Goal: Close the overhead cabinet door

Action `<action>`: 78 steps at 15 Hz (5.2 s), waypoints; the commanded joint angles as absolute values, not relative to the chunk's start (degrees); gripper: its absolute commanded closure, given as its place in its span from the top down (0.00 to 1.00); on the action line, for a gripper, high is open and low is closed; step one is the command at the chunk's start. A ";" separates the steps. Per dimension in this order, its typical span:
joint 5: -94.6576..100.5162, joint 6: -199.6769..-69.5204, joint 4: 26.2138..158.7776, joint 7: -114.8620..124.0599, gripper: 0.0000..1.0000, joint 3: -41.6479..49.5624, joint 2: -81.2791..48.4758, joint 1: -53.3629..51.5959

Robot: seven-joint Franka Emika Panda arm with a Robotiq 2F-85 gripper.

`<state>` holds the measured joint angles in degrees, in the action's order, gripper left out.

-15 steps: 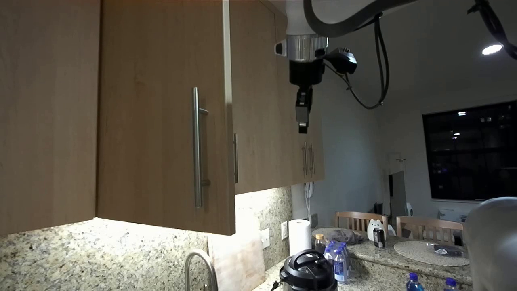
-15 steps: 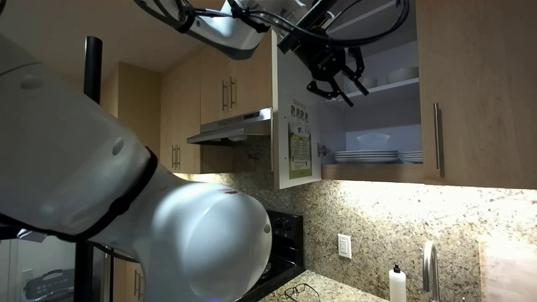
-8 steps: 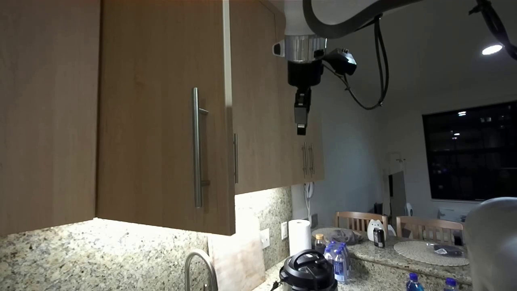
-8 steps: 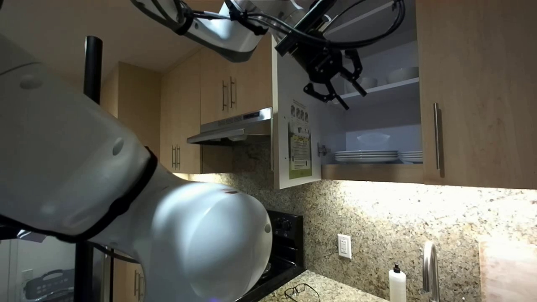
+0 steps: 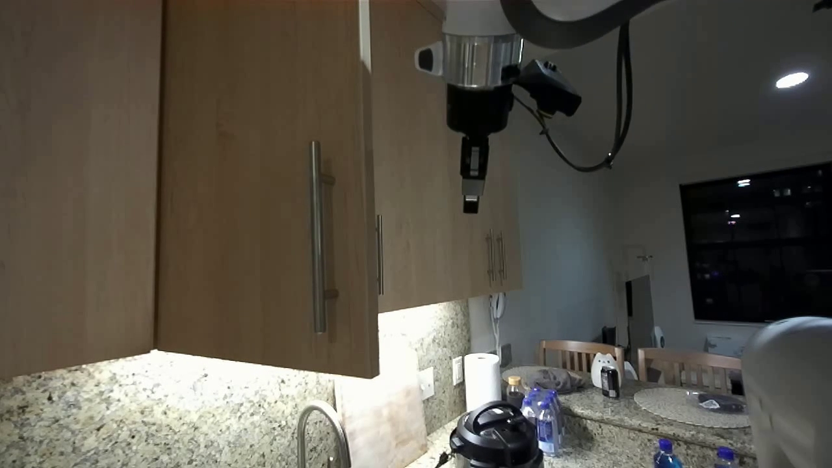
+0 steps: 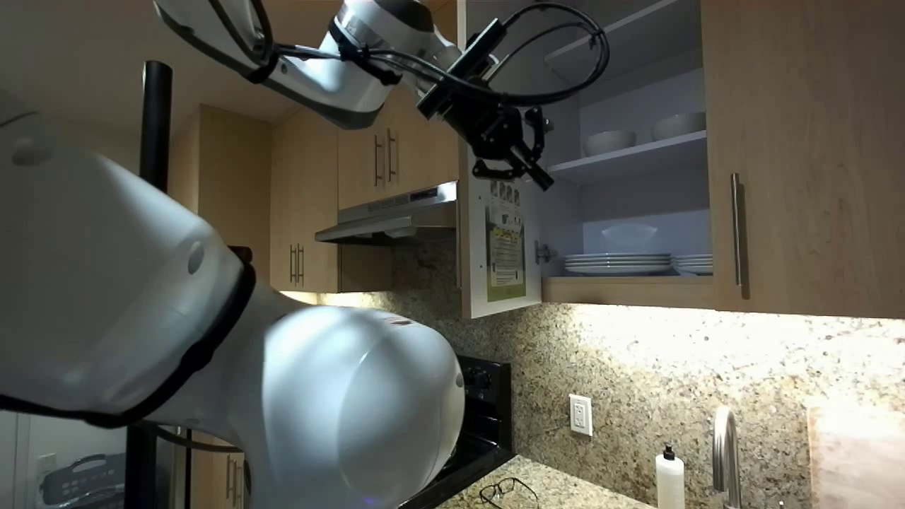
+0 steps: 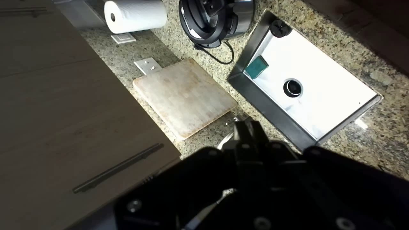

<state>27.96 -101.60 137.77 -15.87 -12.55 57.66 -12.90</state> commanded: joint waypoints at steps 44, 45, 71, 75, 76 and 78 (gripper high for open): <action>27.60 -108.78 115.27 -18.07 0.07 -24.85 55.90 -15.06; 27.69 -109.07 115.12 -18.27 0.07 -24.91 55.29 -15.14; 32.27 -115.16 107.81 -29.47 0.07 -21.59 42.13 -17.15; 30.63 -114.53 106.14 -30.22 0.06 -19.20 40.00 -17.78; 30.34 -114.31 105.78 -30.22 0.07 -18.69 39.58 -17.89; 29.62 -113.63 105.12 -30.06 0.07 -17.65 38.94 -17.87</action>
